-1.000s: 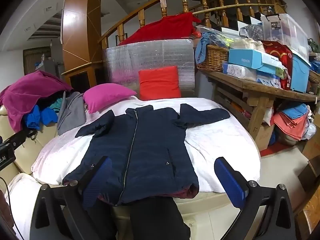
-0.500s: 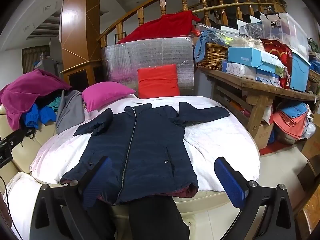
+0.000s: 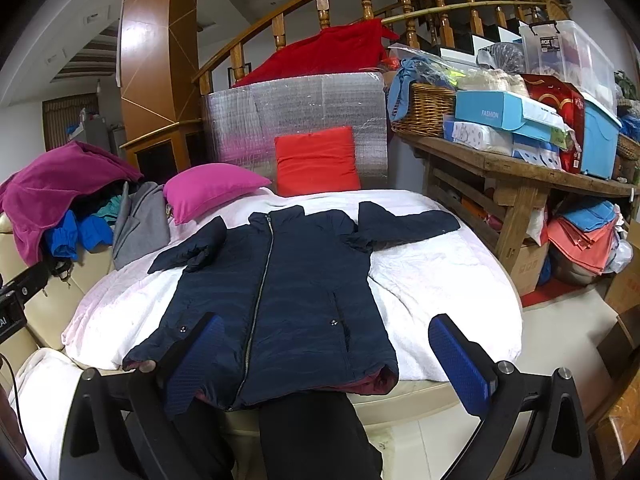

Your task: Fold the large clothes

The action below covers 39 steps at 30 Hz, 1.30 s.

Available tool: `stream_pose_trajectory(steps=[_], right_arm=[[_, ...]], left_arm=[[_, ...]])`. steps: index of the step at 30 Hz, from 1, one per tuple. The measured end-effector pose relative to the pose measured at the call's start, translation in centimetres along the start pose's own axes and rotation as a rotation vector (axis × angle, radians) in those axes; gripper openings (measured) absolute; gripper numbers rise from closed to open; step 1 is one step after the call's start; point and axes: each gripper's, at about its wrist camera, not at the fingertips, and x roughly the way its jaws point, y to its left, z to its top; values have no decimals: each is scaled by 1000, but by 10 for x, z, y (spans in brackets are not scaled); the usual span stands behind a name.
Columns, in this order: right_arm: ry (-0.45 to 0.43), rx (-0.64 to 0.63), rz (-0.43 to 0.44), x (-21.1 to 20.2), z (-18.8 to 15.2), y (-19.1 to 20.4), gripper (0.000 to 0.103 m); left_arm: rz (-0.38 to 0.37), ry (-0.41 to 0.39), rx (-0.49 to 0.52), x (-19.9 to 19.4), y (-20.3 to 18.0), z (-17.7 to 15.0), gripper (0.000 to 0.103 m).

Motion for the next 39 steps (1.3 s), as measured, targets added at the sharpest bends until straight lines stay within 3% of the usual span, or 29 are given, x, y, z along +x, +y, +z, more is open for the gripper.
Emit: stream_pose_trajectory(steps=[39], right_arm=[[21, 8, 6, 6, -5, 2, 103]], left_arm=[[0, 14, -2, 4, 1, -4, 103]])
